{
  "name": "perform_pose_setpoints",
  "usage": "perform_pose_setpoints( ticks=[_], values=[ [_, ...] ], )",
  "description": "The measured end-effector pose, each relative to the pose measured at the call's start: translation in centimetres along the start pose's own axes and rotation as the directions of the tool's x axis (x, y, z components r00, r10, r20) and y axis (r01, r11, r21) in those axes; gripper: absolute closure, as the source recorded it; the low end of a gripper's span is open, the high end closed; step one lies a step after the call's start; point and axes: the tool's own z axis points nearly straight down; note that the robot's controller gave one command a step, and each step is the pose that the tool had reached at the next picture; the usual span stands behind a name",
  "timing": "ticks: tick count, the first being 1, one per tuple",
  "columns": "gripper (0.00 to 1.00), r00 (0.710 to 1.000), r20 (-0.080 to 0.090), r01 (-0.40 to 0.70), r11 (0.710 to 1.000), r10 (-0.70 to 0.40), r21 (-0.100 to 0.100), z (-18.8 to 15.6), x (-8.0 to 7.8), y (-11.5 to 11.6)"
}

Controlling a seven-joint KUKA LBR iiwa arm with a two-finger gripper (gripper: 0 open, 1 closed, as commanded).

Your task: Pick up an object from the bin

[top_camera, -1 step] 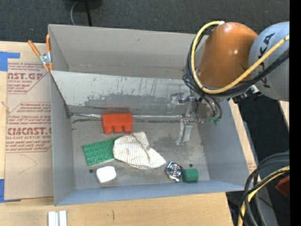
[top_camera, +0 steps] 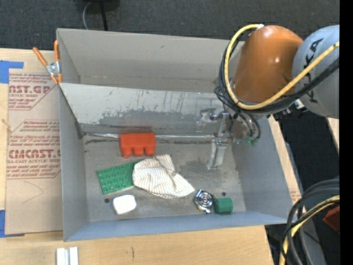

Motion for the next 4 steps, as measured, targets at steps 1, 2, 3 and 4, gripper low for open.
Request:
perform_pose_setpoints(
  ticks=[1,2,3,4],
  values=[
    [0.00,0.999,0.009,0.042,0.999,-0.042,0.001,3.0,0.9,-0.3],
    [0.00,0.992,0.000,0.128,0.992,-0.128,0.002,4.7,2.4,4.1],
    [0.00,0.993,0.010,0.121,0.993,-0.121,-0.003,7.7,2.4,7.4],
    [0.00,0.997,0.004,0.073,0.997,-0.073,0.000,8.9,2.4,7.5]
  ],
)
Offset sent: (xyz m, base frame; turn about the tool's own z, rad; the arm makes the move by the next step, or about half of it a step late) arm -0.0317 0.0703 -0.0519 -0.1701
